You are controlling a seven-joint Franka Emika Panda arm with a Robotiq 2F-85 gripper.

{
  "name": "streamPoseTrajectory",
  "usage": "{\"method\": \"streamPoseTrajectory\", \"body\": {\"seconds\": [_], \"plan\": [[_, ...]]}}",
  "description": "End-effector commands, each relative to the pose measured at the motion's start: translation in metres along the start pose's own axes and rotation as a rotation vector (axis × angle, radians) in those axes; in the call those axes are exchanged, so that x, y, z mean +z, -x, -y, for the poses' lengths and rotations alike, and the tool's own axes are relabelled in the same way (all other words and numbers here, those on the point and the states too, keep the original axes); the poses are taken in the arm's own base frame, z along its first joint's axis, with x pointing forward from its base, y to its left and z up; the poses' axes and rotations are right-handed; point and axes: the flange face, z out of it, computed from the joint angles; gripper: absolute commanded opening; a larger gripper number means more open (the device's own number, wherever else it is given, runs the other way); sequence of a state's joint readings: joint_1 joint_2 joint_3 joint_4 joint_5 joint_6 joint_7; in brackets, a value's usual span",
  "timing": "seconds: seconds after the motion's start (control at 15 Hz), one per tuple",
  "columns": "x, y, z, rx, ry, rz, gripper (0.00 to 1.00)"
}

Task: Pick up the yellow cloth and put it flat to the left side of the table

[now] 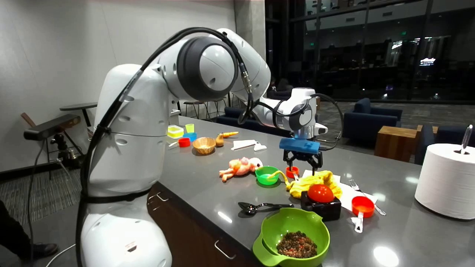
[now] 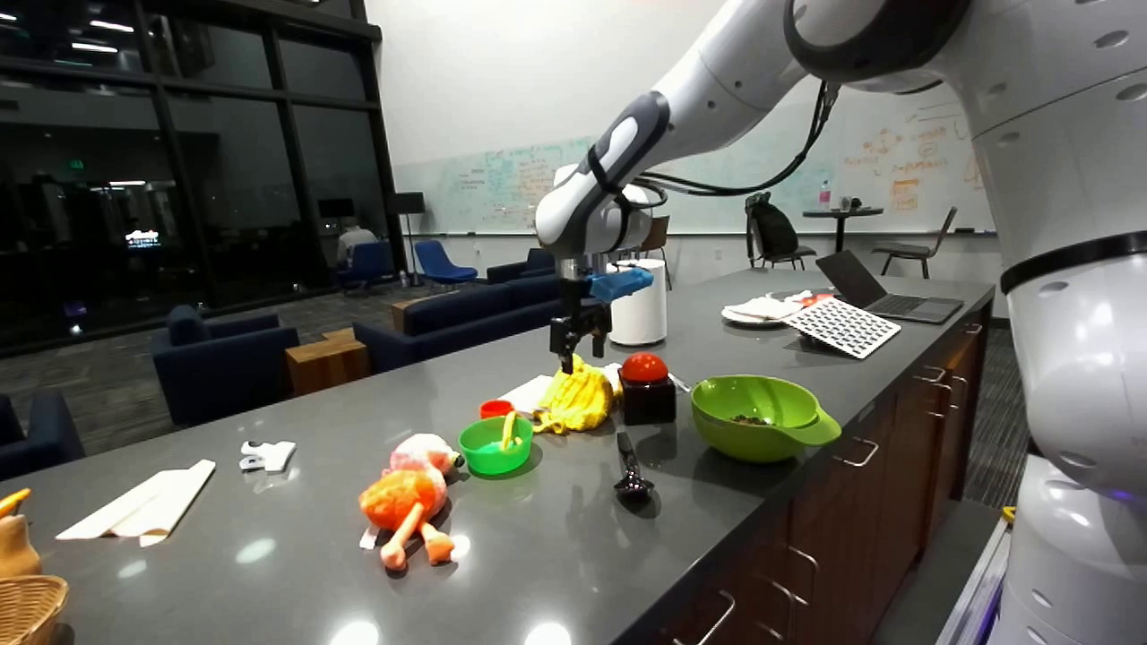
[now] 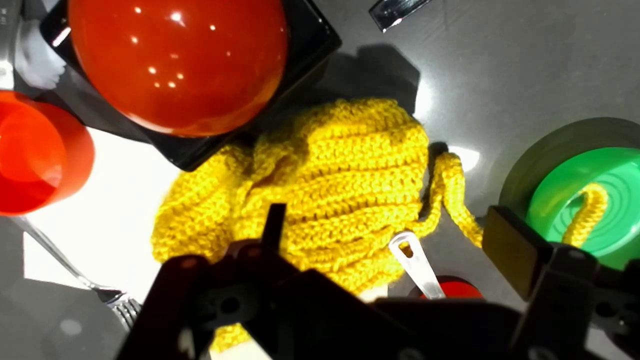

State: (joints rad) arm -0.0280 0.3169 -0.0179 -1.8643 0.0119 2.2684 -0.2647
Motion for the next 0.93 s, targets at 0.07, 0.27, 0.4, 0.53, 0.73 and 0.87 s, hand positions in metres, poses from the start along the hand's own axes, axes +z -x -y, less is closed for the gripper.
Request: {"method": "streamPoseTrajectory", "body": {"seconds": [0.07, 0.27, 0.4, 0.53, 0.73, 0.87], "plan": [[0.016, -0.008, -0.009, -0.036, -0.035, 0.021, 1.00], [0.031, -0.011, -0.013, -0.056, -0.046, 0.036, 1.00], [0.039, -0.012, -0.017, -0.064, -0.050, 0.046, 1.00], [0.048, -0.013, -0.022, -0.070, -0.052, 0.060, 1.00], [0.055, -0.015, -0.024, -0.074, -0.061, 0.073, 1.00], [0.058, -0.018, -0.025, -0.074, -0.066, 0.077, 1.00]]}}
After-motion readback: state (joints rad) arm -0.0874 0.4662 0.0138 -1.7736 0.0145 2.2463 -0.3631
